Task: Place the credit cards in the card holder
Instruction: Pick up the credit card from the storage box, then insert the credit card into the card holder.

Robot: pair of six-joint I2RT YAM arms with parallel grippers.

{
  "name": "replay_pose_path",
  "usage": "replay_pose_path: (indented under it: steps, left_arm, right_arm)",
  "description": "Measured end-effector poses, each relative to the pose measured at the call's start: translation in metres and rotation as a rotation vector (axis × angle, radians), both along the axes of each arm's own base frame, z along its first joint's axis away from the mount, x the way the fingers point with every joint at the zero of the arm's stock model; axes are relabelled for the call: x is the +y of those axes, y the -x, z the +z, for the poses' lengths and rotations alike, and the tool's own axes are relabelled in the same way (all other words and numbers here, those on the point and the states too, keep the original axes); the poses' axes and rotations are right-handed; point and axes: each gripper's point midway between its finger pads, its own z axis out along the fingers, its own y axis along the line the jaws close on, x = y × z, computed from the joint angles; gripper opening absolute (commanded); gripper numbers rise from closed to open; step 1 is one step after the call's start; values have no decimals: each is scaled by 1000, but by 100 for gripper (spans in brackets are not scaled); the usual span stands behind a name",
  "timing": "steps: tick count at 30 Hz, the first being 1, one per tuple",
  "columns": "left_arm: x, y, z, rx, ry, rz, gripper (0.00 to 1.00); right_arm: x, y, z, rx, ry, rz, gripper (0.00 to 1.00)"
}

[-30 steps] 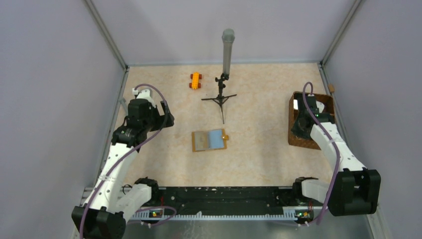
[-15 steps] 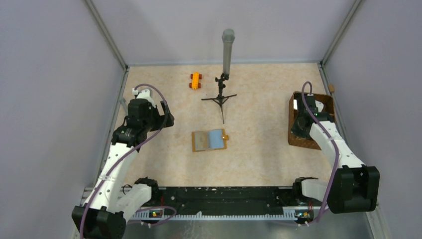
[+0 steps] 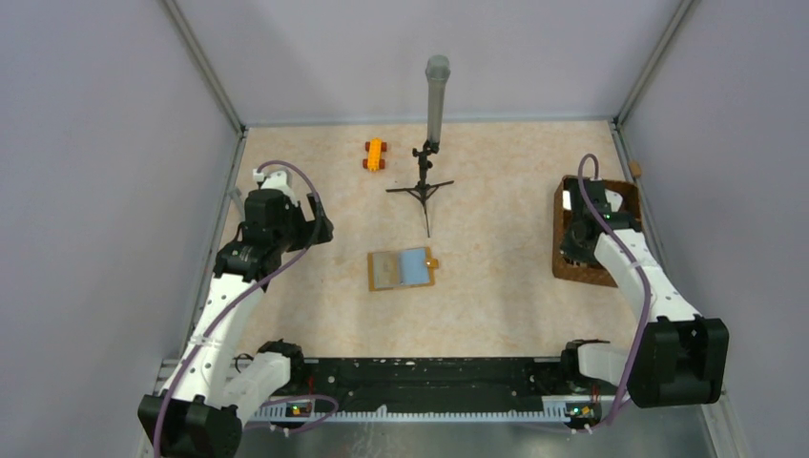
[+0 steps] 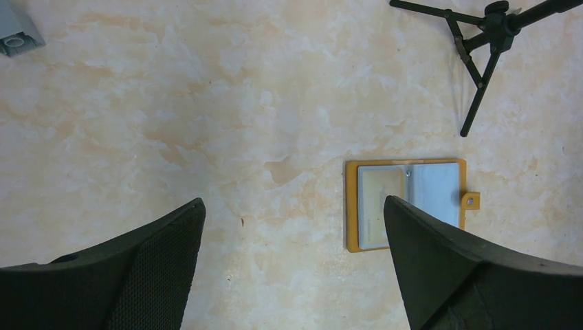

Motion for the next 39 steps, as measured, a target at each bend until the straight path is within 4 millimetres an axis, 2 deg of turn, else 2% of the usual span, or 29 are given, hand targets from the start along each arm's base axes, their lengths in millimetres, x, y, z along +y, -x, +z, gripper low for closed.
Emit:
replay_pose_path:
  steps: [5, 10, 17, 21, 24, 26, 28, 31, 34, 39]
  left_arm:
    - [1, 0, 0, 0, 0, 2, 99]
    - [1, 0, 0, 0, -1, 1, 99]
    - [-7, 1, 0, -4, 10, -53, 99]
    - [-19, 4, 3, -24, 38, -133, 99]
    - [-33, 7, 7, -39, 79, -209, 99]
    - [-46, 9, 10, -49, 120, -278, 99]
    - [-63, 14, 13, -51, 171, -363, 98]
    - [-89, 24, 18, -53, 236, -494, 99]
    - [-118, 40, 26, -63, 288, -638, 99]
    - [-165, 76, 38, -84, 398, -886, 99]
  right_arm:
    - [-8, -1, 13, -5, 45, -14, 0]
    - [-20, -7, 43, -58, 107, -35, 0]
    - [-24, -22, 107, -219, 129, -34, 0]
    - [-9, -30, 144, -329, 67, 39, 0]
    - [13, -35, 165, -384, -1, 143, 0]
    - [37, -38, 170, -391, -50, 244, 0]
    - [68, -38, 167, -375, -100, 364, 0]
    - [128, -30, 155, -318, -212, 592, 0]
    - [181, -12, 141, -273, -349, 796, 0]
    - [251, 32, 130, -193, -556, 1090, 0]
